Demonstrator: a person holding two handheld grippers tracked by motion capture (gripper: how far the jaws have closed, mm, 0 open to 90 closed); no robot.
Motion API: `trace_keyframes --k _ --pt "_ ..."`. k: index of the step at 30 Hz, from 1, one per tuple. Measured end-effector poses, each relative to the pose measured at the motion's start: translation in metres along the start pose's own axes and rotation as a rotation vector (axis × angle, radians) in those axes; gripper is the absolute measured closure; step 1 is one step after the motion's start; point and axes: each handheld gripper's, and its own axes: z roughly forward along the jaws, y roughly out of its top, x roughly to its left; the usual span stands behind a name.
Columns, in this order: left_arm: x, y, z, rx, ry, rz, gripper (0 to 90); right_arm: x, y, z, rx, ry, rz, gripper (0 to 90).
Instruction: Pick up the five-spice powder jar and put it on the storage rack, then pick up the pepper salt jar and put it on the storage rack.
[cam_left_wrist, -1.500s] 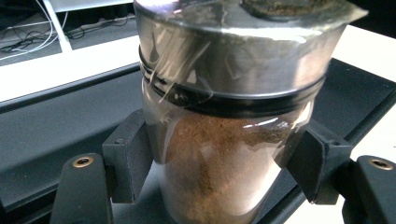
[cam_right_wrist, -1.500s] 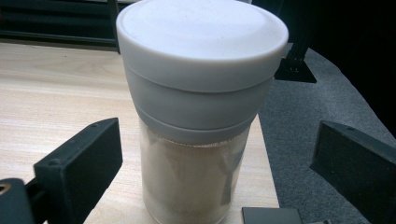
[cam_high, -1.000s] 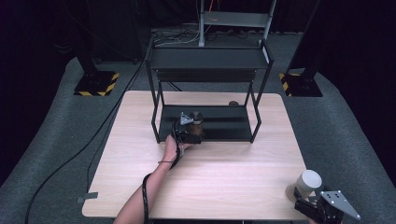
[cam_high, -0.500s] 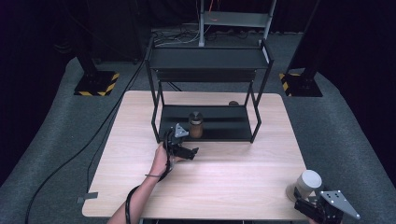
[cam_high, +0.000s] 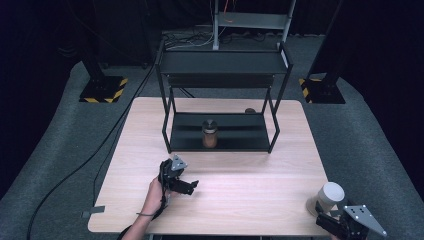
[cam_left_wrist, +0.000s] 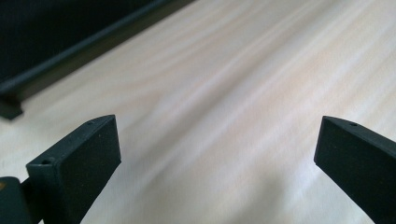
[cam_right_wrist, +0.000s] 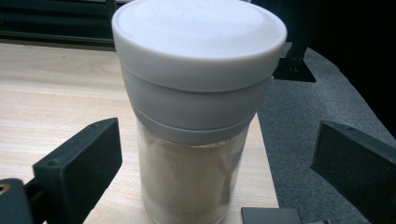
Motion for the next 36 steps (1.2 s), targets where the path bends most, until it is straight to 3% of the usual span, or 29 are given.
trace_keyframes --k 15,24,29,36 --pt "0.0 -0.035 -0.022 0.057 0.023 -0.049 0.0 0.001 0.004 -0.001 -0.001 -0.002 -0.011 0.2" --pt "-0.003 -0.057 -0.034 0.025 0.061 -0.072 0.0 -0.001 0.002 -0.002 -0.021 0.003 -0.007 0.0" --pt "-0.005 -0.061 -0.036 0.013 0.076 -0.085 0.0 -0.003 -0.001 -0.001 -0.074 0.03 -0.001 0.0" --pt "-0.007 -0.062 -0.037 0.012 0.082 -0.086 0.0 -0.005 -0.002 0.004 -0.127 0.072 -0.04 0.0"
